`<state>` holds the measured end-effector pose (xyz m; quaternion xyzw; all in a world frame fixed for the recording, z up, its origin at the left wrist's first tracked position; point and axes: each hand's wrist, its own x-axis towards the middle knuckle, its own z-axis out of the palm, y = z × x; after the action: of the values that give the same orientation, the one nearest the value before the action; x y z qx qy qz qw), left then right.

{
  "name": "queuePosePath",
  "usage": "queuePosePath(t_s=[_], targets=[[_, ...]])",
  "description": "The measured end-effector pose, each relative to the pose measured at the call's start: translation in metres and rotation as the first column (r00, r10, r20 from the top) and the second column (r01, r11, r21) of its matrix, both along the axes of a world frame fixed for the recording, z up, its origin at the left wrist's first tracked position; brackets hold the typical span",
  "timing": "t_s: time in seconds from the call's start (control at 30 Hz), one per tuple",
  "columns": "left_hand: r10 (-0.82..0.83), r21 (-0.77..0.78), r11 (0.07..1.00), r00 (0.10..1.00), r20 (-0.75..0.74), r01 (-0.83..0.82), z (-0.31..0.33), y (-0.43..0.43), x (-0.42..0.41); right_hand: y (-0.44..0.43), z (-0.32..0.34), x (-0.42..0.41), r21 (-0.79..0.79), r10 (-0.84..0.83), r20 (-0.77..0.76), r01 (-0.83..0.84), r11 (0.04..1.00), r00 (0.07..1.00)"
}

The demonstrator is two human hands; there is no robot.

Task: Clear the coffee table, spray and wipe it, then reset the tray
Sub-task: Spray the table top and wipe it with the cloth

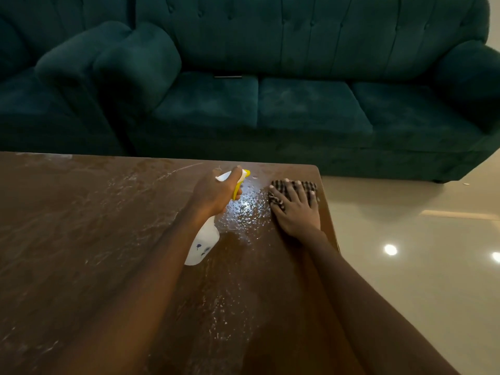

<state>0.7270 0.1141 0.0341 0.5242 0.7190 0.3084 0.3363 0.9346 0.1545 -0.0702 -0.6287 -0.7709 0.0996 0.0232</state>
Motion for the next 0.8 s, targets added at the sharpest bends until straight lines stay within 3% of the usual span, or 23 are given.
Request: queuePosePath(t_s=[0.07,0.27,0.47,0.8], targets=[[-0.031,-0.029,0.999,0.999,-0.014,0.031,0.003,0.011,0.005,-0.011,-0.003,0.009,0.010,0.041,-0.010,-0.041,0.999,0.999],[-0.156,-0.028,0.988,0.979,-0.129,0.153,-0.001,0.046,0.022,-0.022,-0.008,0.020,0.005,-0.173,-0.046,0.173,0.985,0.984],[-0.209,-0.092,0.977,0.959,-0.192,0.195,-0.003,0.067,0.024,-0.012,-0.005,0.025,-0.058,-0.161,-0.045,0.159,0.986,0.986],[-0.014,0.126,0.992,0.996,0.093,0.002,0.000,0.063,-0.007,0.062,-0.001,0.031,-0.073,-0.241,-0.059,0.237,0.969,0.969]])
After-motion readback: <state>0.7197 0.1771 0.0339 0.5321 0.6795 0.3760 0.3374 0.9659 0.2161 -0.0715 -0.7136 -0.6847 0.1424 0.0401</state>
